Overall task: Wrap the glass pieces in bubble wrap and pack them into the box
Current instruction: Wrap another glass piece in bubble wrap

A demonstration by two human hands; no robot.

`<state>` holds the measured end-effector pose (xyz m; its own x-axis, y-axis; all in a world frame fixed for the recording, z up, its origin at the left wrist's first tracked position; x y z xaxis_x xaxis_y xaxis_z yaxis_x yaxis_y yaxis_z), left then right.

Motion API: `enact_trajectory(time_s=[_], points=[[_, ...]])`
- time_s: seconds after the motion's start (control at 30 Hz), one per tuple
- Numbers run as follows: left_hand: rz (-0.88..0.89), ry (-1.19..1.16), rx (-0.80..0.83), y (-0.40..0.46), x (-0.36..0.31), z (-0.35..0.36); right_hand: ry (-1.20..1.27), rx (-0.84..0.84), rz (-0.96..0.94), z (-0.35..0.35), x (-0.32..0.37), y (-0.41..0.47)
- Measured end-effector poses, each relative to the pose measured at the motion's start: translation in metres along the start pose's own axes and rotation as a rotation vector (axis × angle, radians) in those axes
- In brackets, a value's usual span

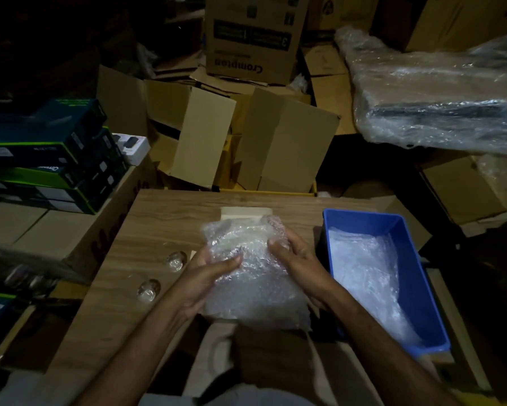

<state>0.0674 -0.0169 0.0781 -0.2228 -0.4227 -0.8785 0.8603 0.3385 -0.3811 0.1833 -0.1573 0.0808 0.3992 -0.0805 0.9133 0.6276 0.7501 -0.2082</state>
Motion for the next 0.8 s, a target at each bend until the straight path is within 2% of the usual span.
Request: enact_trajectory(time_s=[0.1, 0.23, 0.43, 0.5, 0.63, 0.73, 0.8], points=[[-0.039, -0.06, -0.025, 0.006, -0.002, -0.01, -0.043, -0.042, -0.015, -0.011, -0.003, 0.002], [-0.234, -0.246, 0.111, 0.002, 0.012, 0.008, -0.024, -0.115, 0.012, -0.016, 0.005, 0.005], [-0.231, -0.416, 0.223, 0.001, 0.011, 0.014, 0.186, -0.148, 0.268, -0.024, -0.012, 0.001], [-0.225, -0.368, 0.195, 0.003, 0.011, 0.015, 0.186, -0.154, 0.288, -0.024, -0.01, 0.0], [-0.159, -0.163, 0.036, 0.007, 0.002, 0.009, -0.066, -0.158, 0.132, -0.025, 0.007, -0.001], [-0.034, -0.005, -0.114, 0.011, -0.012, 0.003, -0.123, -0.138, 0.074, -0.025, 0.007, -0.007], [0.043, 0.041, -0.179, 0.011, -0.019, 0.002, -0.128, -0.191, 0.002, -0.028, 0.007, -0.01]])
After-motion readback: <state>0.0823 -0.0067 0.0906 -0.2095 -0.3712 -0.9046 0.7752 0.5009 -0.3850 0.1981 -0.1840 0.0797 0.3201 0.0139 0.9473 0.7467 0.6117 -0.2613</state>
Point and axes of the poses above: each hand's wrist, its own y-axis towards the middle knuckle, its own z-axis out of the palm, x = y × z, the point moved 7 cm from there along y, towards the middle knuckle, and after that the axes turned 3 degrees about -x, right-handed, at the moved point
